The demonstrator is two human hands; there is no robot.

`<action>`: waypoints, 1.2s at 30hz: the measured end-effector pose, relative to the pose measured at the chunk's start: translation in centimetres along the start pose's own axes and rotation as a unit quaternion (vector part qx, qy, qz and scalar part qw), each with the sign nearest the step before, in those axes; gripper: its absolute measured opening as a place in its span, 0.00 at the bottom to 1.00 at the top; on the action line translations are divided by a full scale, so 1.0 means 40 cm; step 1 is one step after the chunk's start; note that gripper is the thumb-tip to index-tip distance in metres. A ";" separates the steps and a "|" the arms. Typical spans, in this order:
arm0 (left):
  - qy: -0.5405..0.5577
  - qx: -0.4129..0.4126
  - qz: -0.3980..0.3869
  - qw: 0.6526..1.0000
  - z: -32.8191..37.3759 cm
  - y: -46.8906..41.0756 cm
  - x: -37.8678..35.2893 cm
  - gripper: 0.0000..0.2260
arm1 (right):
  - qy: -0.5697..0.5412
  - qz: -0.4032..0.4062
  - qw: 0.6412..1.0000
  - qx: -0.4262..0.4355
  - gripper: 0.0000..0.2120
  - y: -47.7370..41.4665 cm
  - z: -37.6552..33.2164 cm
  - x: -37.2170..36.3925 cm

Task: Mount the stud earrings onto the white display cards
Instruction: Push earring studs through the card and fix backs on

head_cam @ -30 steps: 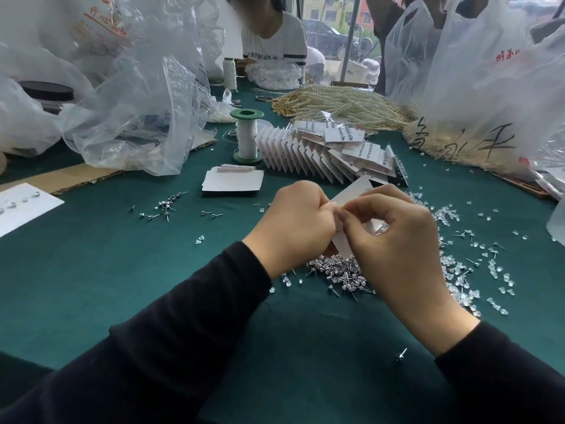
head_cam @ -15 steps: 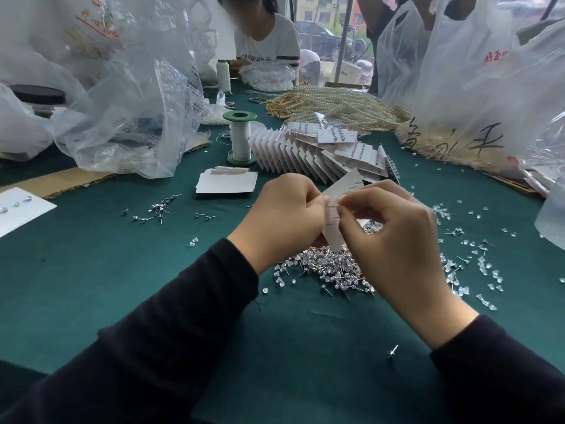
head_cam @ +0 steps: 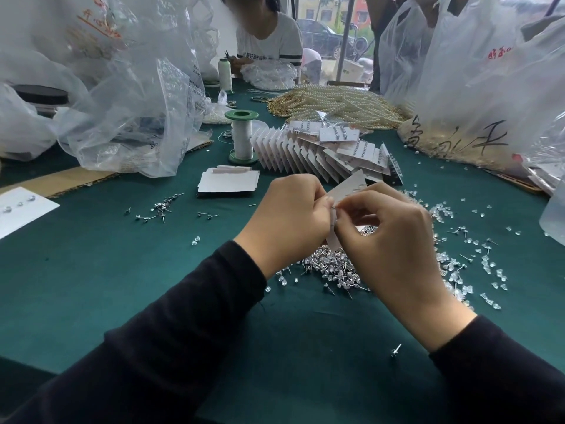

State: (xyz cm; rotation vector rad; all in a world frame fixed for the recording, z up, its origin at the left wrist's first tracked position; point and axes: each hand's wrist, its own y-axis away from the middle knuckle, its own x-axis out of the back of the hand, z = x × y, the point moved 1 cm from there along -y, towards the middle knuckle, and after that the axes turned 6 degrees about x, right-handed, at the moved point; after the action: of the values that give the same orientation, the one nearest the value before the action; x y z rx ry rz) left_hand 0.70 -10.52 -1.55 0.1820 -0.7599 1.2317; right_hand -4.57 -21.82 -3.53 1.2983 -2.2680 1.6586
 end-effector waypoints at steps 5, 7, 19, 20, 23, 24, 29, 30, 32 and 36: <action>-0.027 -0.036 0.026 0.999 0.005 0.004 0.000 0.08 | -0.001 0.012 1.000 -0.009 0.03 0.000 -0.004 -0.001; -0.032 -0.046 0.027 0.998 0.006 0.005 -0.001 0.08 | -0.002 0.014 1.000 -0.011 0.03 0.000 -0.006 0.000; -0.023 0.099 0.012 0.995 -0.095 -0.059 0.136 0.05 | -0.098 0.072 0.992 -0.032 0.04 -0.022 -0.019 0.033; -0.075 0.126 0.009 0.989 -0.113 -0.062 0.144 0.04 | -0.120 0.072 0.989 -0.043 0.05 -0.024 -0.016 0.038; -0.122 0.179 -0.061 0.974 -0.136 -0.062 0.144 0.10 | -0.204 0.064 0.973 -0.085 0.06 -0.031 -0.009 0.047; -0.137 0.185 -0.073 0.970 -0.137 -0.061 0.144 0.12 | -0.225 0.059 0.968 -0.095 0.07 -0.032 -0.007 0.047; -0.189 0.198 -0.121 0.954 -0.132 -0.052 0.131 0.08 | -0.340 0.044 0.920 -0.191 0.07 -0.032 0.007 0.043; -0.181 0.199 -0.126 0.955 -0.129 -0.050 0.125 0.08 | -0.366 0.044 0.905 -0.211 0.08 -0.032 0.010 0.043; -0.160 0.193 -0.121 0.960 -0.122 -0.052 0.119 0.08 | -0.408 0.043 0.878 -0.245 0.12 -0.032 0.011 0.043; -0.158 0.163 -0.089 0.970 -0.113 -0.057 0.112 0.04 | -0.447 0.040 0.844 -0.292 0.10 -0.034 0.009 0.043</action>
State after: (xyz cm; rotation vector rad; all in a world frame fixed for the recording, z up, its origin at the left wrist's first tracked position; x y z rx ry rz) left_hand 5.22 -5.49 -1.56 0.7153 -0.7893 1.1618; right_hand -4.68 -23.21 -1.82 2.0280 -2.9173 0.1883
